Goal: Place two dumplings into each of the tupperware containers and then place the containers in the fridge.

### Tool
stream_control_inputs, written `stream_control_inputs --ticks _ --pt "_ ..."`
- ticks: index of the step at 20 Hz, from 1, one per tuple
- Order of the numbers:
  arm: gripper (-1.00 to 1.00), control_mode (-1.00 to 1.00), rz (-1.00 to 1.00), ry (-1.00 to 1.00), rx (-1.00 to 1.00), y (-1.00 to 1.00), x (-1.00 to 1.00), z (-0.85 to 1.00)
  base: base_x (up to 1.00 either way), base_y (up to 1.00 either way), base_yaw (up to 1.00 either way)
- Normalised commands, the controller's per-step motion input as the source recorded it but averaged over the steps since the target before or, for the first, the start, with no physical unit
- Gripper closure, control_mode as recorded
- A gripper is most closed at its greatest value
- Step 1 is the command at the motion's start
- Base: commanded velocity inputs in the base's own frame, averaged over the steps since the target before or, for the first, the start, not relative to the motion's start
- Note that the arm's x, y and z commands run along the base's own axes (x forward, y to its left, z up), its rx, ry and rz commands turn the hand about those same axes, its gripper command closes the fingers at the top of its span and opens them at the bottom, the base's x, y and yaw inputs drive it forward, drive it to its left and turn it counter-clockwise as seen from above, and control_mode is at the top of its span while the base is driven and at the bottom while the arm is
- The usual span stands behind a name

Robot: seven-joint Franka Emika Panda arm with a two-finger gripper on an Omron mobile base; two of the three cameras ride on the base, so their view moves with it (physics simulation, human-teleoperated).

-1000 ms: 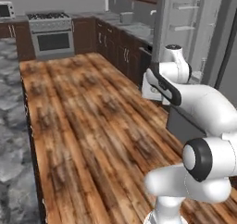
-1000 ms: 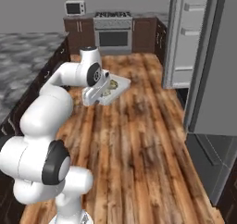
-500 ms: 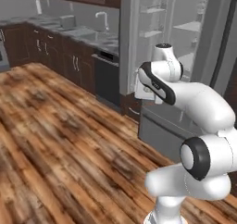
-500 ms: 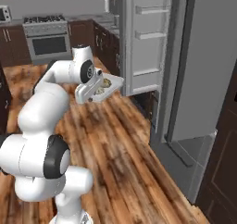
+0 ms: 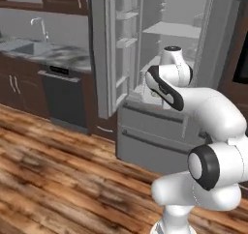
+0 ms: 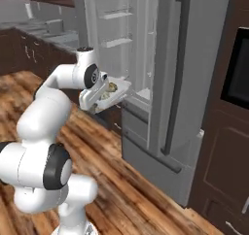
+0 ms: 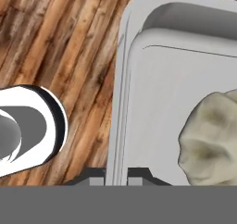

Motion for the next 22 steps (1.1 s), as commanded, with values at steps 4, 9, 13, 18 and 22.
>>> stream_control_inputs --ticks 4,9,13,18,22 --pt "1.00 1.00 0.00 0.00 0.00 0.00 0.00 0.00 0.74 0.61 -0.60" --pt "1.00 1.00 0.00 0.00 0.00 0.00 0.00 0.00 0.73 0.45 -0.59" --pt "1.00 1.00 0.00 0.00 0.00 0.00 0.00 0.00 0.80 0.42 -0.54" --pt "1.00 1.00 0.00 0.00 0.00 0.00 0.00 0.00 0.64 0.55 -0.27" --pt "1.00 1.00 0.00 0.00 0.00 0.00 0.00 0.00 0.77 0.08 -0.16"
